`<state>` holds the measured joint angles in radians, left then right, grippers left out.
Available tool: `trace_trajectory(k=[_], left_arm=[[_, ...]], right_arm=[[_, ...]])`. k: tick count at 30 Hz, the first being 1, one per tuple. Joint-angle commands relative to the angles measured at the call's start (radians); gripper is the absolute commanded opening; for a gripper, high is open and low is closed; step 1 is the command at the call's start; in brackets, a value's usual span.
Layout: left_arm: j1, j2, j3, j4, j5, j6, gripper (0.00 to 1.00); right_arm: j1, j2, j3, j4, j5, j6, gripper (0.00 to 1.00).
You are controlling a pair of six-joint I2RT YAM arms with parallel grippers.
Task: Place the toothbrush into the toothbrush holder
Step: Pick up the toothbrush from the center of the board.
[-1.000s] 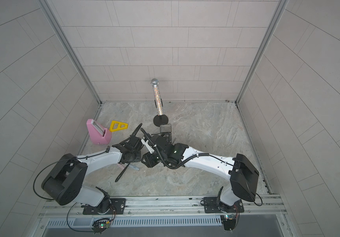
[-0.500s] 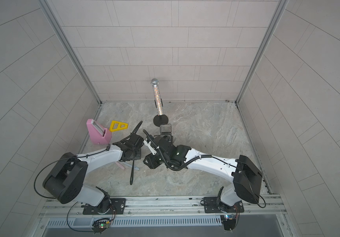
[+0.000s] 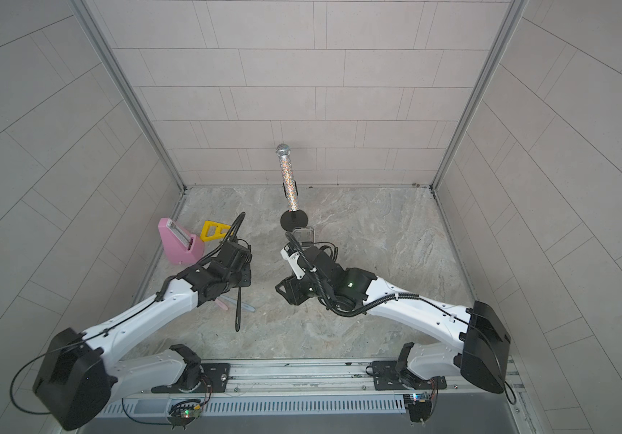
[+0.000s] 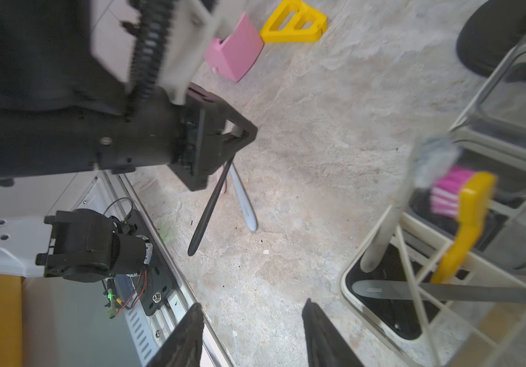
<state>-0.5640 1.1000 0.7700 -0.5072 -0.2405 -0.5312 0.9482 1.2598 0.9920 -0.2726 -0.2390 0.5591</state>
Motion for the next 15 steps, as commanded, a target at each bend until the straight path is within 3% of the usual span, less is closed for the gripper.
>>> trace_trajectory(k=[1,7,10,15], left_arm=[[-0.024,-0.126,0.055,-0.045,-0.065,0.004,0.07],[-0.078,-0.244,0.092,0.075,-0.052,0.021,0.07],[-0.125,-0.218,0.123,0.172,-0.055,0.043,0.06],[-0.298,-0.106,0.194,0.375,-0.165,0.163,0.06]], right_arm=[[-0.026,-0.061,-0.009,-0.036,0.026,-0.001,0.53],[-0.108,-0.158,-0.053,-0.078,0.002,-0.011,0.54],[-0.156,-0.203,-0.079,-0.099,-0.019,-0.014,0.54],[-0.215,-0.276,-0.112,-0.144,-0.029,-0.028,0.54]])
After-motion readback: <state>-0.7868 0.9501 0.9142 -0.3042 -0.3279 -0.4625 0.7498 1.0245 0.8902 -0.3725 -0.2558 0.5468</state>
